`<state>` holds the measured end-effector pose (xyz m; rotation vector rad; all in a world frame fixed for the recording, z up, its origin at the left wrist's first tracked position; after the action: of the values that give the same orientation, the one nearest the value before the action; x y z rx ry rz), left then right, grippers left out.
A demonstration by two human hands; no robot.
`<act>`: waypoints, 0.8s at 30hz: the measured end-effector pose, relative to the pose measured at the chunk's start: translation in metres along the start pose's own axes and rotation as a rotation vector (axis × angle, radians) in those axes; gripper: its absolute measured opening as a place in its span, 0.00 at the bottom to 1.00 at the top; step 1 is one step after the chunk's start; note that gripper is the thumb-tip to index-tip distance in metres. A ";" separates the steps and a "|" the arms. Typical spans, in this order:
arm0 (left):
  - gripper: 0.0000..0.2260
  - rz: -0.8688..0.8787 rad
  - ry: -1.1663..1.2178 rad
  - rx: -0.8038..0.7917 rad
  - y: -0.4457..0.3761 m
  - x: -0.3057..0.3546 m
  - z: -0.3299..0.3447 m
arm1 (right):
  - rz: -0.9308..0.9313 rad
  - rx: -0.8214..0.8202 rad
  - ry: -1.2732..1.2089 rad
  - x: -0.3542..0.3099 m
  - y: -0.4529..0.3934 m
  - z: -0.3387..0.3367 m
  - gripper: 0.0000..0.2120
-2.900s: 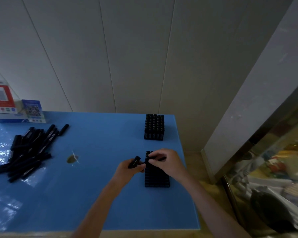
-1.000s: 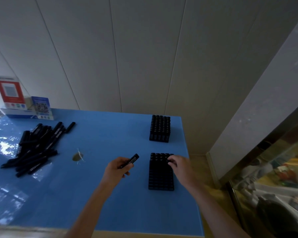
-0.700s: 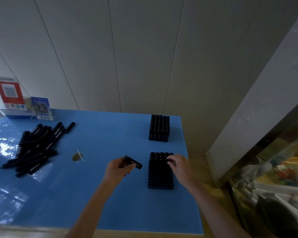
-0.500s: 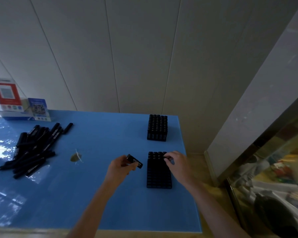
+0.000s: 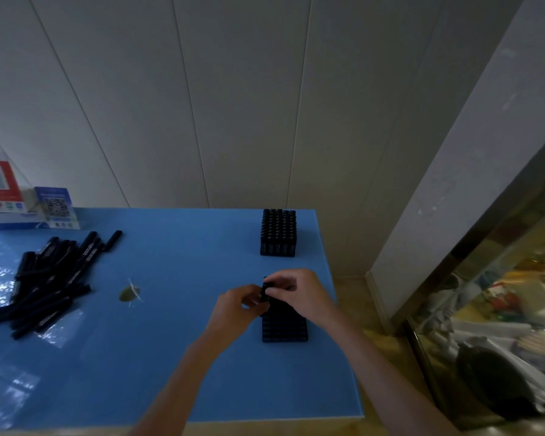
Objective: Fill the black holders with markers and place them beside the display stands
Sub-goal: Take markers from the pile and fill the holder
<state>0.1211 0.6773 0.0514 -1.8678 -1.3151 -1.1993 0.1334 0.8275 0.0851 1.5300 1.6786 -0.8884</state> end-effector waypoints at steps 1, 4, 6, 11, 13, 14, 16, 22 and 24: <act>0.06 0.010 -0.015 -0.007 0.000 0.001 0.001 | -0.004 0.007 0.002 0.000 0.000 0.000 0.09; 0.06 0.040 -0.051 -0.013 0.001 0.002 0.002 | 0.002 0.047 0.013 0.004 0.001 -0.005 0.07; 0.07 0.052 -0.121 0.007 0.003 0.001 -0.003 | 0.012 0.071 0.036 0.011 0.001 -0.011 0.08; 0.12 0.111 -0.377 0.043 0.009 -0.003 -0.022 | 0.026 0.108 0.259 0.032 0.003 -0.030 0.09; 0.13 0.119 -0.398 0.063 0.010 -0.005 -0.030 | 0.043 0.126 0.307 0.044 0.005 -0.035 0.08; 0.12 0.117 -0.400 0.077 0.009 -0.006 -0.035 | 0.056 0.137 0.324 0.049 0.006 -0.037 0.08; 0.12 0.104 -0.399 0.101 0.009 -0.011 -0.043 | 0.078 0.144 0.351 0.058 0.007 -0.039 0.08; 0.09 0.068 -0.349 0.142 0.009 -0.025 -0.063 | 0.065 0.136 0.440 0.067 0.006 -0.037 0.08; 0.09 0.058 -0.339 0.143 0.009 -0.028 -0.066 | 0.057 0.143 0.456 0.068 0.005 -0.036 0.08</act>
<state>0.1030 0.6077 0.0566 -2.0486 -1.4675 -0.7577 0.1320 0.8939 0.0461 1.9809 1.9026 -0.6731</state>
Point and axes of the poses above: each hand's wrist, its own y-axis away from the middle knuckle, its own z-axis out of the palm, x = y × z, the point moved 9 cm from there along -y, towards the middle knuckle, and after that the axes turned 5 degrees about y, right-handed, at the moved point
